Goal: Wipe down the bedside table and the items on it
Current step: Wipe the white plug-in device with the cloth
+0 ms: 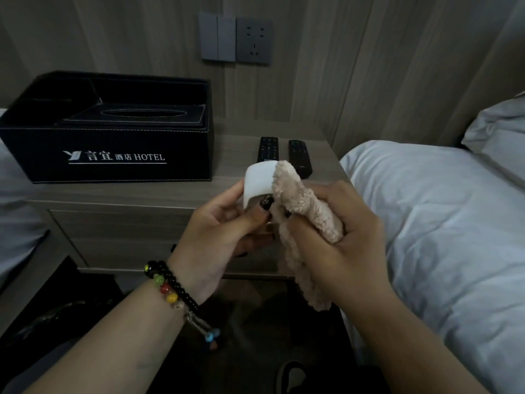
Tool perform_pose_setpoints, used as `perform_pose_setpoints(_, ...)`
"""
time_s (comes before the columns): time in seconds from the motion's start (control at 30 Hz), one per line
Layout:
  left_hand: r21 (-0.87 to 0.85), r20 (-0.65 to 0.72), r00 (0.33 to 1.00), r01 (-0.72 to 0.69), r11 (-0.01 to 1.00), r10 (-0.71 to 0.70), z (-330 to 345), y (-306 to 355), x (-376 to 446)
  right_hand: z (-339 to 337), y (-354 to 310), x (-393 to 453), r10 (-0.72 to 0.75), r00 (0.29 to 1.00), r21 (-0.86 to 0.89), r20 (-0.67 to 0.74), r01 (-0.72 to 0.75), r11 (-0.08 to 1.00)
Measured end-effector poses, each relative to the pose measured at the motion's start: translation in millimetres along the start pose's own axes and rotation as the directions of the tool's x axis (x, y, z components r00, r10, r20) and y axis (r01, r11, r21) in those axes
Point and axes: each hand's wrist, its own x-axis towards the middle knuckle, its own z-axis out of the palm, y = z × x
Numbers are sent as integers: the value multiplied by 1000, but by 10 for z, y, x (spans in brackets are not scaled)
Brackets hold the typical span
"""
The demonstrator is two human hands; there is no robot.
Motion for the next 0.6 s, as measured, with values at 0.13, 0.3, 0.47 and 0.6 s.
perform_pose_setpoints(0.13, 32, 84, 995, 45, 998, -47, 2, 18, -10, -16, 12, 27, -14, 997, -59, -74, 10, 998)
perform_pose_setpoints(0.3, 2, 174, 980, 94, 996, -93, 144, -33, -72, -156, 90, 141, 138, 970, -55, -202, -152, 987)
perform_pose_setpoints(0.47, -149, 285, 944, 213, 966, -164, 159, -47, -43, -185, 142, 174, 164, 961, -64, -221, -183, 981)
perform_pose_setpoints(0.6, -212, 408, 899, 262, 941, -159, 90, -38, -40, -206, 163, 188, 153, 957, -86, -247, -179, 980)
